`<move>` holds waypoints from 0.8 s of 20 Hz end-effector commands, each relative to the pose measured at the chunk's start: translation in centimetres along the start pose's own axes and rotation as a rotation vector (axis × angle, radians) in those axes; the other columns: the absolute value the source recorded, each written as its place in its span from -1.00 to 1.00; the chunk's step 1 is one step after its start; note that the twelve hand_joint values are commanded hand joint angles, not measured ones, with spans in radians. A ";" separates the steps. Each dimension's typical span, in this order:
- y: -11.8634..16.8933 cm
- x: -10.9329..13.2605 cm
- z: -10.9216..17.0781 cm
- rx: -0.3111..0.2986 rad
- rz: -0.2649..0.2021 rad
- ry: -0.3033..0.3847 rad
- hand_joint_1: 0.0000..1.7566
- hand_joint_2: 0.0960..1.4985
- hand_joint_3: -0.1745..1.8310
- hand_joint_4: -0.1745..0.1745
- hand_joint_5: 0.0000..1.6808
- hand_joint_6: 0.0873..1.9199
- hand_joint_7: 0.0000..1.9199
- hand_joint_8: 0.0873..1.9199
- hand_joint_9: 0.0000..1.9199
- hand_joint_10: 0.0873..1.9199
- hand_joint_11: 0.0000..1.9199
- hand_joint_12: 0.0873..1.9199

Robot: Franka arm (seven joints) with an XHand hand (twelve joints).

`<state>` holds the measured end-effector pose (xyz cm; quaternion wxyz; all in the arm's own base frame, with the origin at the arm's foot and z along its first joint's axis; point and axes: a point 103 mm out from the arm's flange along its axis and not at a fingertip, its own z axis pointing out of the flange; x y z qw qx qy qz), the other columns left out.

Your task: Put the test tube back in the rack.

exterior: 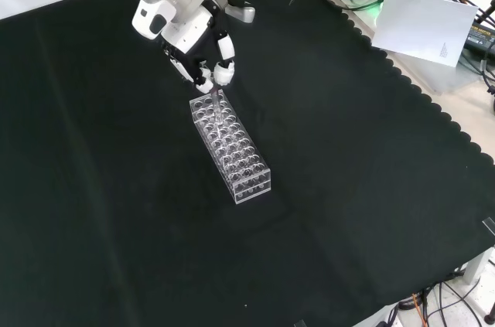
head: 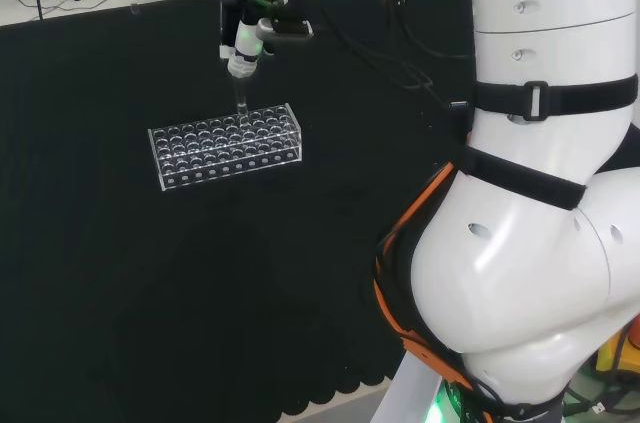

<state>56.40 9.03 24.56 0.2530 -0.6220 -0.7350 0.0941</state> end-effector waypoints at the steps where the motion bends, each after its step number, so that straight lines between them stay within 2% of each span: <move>1: 0.0 0.0 -0.1 -0.003 -0.002 -0.003 0.64 -0.33 -0.14 -1.00 0.75 -1.00 0.53 -0.43 0.56 -0.86 0.50 0.04; 9: -0.2 -0.1 -0.3 0.006 -0.015 -0.018 0.64 -0.33 -0.14 -1.00 0.75 -1.00 0.53 -0.44 0.56 -0.87 0.49 0.04; 12: -0.9 -0.7 -0.7 -0.008 0.016 0.025 0.64 -0.33 -0.14 -1.00 0.75 -1.00 0.54 -0.44 0.56 -0.87 0.49 0.04; 16: -1.4 -0.2 -0.2 0.007 0.014 0.012 0.64 -0.33 -0.14 -1.00 0.75 -1.00 0.53 -0.44 0.56 -0.87 0.49 0.04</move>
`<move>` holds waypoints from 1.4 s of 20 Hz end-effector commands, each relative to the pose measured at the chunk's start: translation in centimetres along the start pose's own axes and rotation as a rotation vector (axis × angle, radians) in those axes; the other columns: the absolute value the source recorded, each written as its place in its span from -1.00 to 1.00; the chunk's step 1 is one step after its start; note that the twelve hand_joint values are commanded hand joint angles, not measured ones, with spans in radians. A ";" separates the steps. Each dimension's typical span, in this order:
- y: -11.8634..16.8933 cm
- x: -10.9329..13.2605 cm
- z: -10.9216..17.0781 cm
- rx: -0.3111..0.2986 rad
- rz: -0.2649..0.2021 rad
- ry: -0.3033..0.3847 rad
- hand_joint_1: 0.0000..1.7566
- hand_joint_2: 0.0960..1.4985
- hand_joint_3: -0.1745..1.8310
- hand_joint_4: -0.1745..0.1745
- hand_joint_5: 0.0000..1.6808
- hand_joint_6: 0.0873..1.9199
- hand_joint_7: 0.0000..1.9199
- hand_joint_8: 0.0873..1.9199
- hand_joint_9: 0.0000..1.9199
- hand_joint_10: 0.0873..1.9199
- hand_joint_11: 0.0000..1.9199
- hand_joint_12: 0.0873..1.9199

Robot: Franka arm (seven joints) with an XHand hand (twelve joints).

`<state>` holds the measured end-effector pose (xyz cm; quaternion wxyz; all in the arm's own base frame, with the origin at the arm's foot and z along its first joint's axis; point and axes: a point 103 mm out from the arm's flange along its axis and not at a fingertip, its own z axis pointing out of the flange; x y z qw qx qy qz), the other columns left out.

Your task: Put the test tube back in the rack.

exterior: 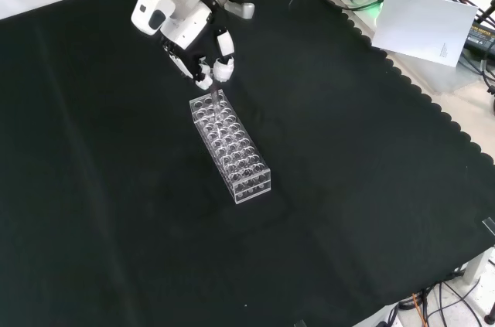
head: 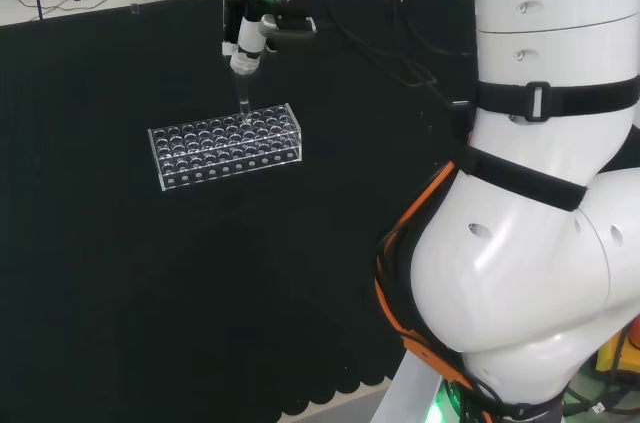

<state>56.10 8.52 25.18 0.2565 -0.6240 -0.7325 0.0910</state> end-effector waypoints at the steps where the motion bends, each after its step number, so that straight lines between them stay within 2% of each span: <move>1: -0.8 0.3 0.3 0.011 0.008 0.000 0.64 -0.33 -0.14 -1.00 0.75 -1.00 0.53 -0.44 0.56 -0.87 0.49 0.04; 6: -0.5 0.9 0.6 0.030 -0.003 -0.019 0.64 -0.33 -0.14 -1.00 0.75 -1.00 0.53 -0.43 0.57 -0.87 0.49 0.04; 8: -0.9 0.2 0.5 0.018 -0.018 -0.003 0.64 -0.33 -0.14 -1.00 0.75 -1.00 0.53 -0.43 0.57 -0.87 0.49 0.04; 28: -0.2 0.4 0.3 0.026 -0.024 -0.007 0.64 -0.33 -0.14 -1.00 0.75 -1.00 0.53 -0.43 0.57 -0.88 0.49 0.04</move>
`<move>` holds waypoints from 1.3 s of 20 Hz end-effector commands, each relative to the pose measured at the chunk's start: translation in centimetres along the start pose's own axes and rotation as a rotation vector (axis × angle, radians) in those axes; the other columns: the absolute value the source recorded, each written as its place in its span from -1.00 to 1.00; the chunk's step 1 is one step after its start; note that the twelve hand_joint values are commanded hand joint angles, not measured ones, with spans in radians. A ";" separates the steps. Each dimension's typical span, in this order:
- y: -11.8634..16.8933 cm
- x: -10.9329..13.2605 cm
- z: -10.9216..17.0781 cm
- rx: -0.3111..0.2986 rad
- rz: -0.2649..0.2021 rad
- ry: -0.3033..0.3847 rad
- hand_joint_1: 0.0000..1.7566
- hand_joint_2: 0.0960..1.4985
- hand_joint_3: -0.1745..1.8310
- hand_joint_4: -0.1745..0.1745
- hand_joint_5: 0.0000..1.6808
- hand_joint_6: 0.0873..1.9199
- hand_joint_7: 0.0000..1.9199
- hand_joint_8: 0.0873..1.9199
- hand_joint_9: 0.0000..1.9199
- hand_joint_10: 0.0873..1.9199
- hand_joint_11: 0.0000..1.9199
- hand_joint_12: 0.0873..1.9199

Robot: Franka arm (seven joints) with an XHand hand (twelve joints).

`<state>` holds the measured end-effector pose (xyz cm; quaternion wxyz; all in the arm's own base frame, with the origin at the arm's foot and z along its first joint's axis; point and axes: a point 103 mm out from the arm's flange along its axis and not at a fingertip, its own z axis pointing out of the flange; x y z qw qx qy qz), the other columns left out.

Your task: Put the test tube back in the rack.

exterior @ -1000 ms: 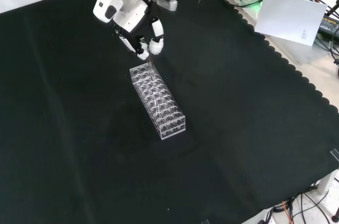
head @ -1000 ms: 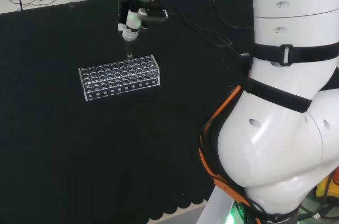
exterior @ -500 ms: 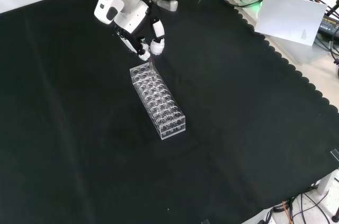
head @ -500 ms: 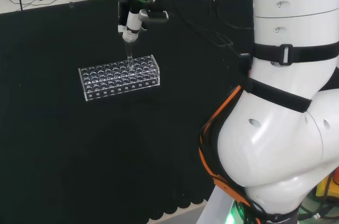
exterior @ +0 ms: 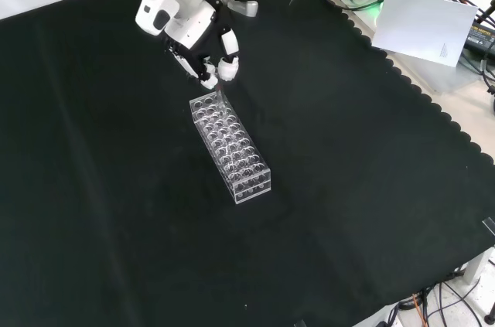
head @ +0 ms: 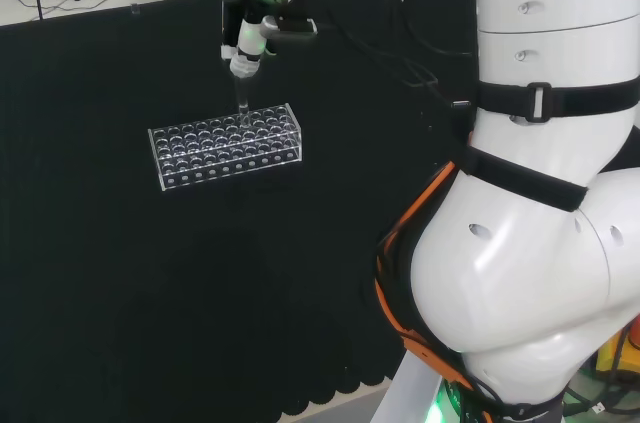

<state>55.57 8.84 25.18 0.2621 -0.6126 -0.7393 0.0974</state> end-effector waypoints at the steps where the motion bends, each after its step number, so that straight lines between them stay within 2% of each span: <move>1: 0.3 0.1 0.0 0.004 -0.002 -0.001 0.64 -0.33 -0.14 -1.00 0.75 -1.00 0.53 -0.43 0.57 -0.88 0.49 0.04; 18: 1.1 0.6 0.1 0.024 -0.002 -0.018 0.64 -0.33 -0.14 -1.00 0.75 -1.00 0.53 -0.44 0.57 -0.88 0.49 0.04; 26: 1.1 0.1 0.4 0.021 -0.007 0.001 0.64 -0.33 -0.14 -1.00 0.75 -1.00 0.53 -0.43 0.57 -0.89 0.49 0.04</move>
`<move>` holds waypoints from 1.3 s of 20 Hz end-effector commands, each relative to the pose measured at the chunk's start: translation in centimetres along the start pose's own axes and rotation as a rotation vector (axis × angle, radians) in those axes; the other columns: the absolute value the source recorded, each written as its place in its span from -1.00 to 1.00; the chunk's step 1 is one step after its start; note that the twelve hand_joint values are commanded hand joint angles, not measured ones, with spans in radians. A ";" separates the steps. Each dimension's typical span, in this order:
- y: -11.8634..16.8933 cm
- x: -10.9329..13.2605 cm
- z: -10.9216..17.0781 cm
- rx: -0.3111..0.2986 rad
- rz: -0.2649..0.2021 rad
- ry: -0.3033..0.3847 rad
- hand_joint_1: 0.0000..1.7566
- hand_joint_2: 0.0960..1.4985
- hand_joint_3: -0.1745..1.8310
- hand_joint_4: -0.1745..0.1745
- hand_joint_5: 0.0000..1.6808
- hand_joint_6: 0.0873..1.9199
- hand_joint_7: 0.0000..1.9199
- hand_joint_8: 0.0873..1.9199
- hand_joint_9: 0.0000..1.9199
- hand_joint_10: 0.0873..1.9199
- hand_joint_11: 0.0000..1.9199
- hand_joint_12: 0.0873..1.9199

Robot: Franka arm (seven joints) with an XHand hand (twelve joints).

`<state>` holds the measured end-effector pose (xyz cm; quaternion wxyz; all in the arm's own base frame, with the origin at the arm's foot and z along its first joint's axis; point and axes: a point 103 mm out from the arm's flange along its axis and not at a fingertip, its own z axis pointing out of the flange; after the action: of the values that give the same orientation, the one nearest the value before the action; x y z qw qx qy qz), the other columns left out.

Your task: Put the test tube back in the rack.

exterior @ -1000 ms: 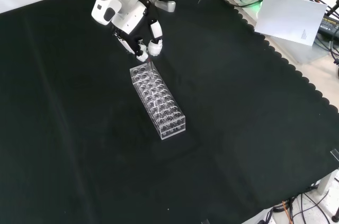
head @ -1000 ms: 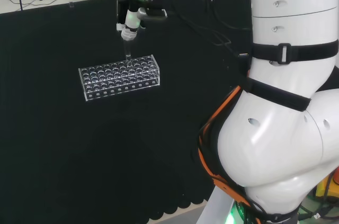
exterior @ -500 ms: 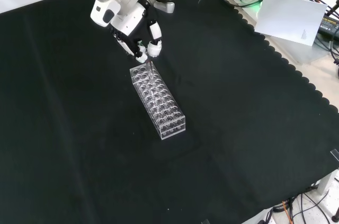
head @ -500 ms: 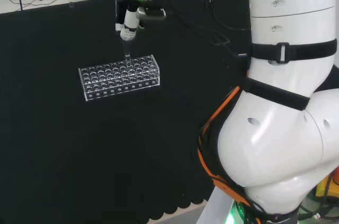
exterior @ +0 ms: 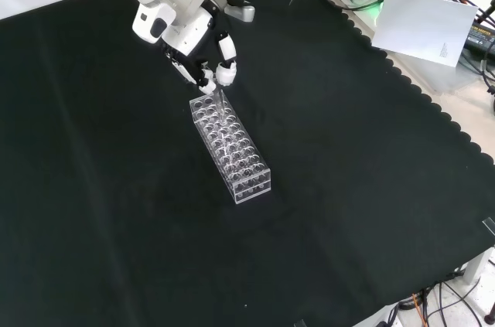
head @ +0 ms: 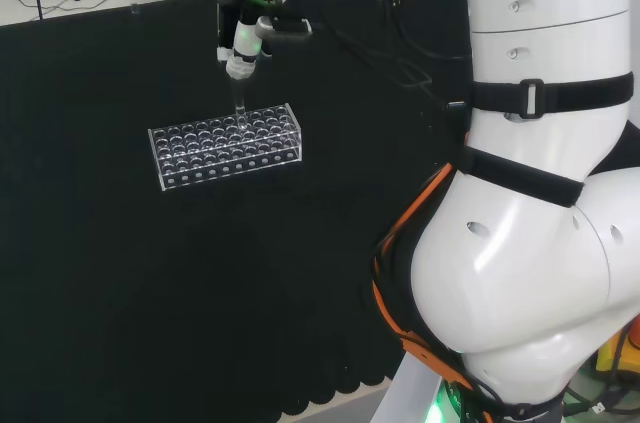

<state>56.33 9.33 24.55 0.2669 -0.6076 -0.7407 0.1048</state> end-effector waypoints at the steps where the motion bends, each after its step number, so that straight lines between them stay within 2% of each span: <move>1: 0.1 -0.1 0.2 0.003 -0.001 0.005 0.64 -0.33 -0.14 -1.00 0.75 -1.00 0.53 -0.43 0.57 -0.89 0.49 0.04; 14: 0.3 -0.4 1.2 0.013 0.007 0.011 0.64 -0.33 -0.14 -1.00 0.75 -1.00 0.54 -0.44 0.58 -0.89 0.49 0.04; 26: 1.0 -1.7 3.0 0.033 0.053 0.011 0.64 -0.33 -0.14 -1.00 0.75 -1.00 0.54 -0.44 0.58 -0.89 0.49 0.04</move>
<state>55.91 9.02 21.89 0.2779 -0.6180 -0.7259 0.1177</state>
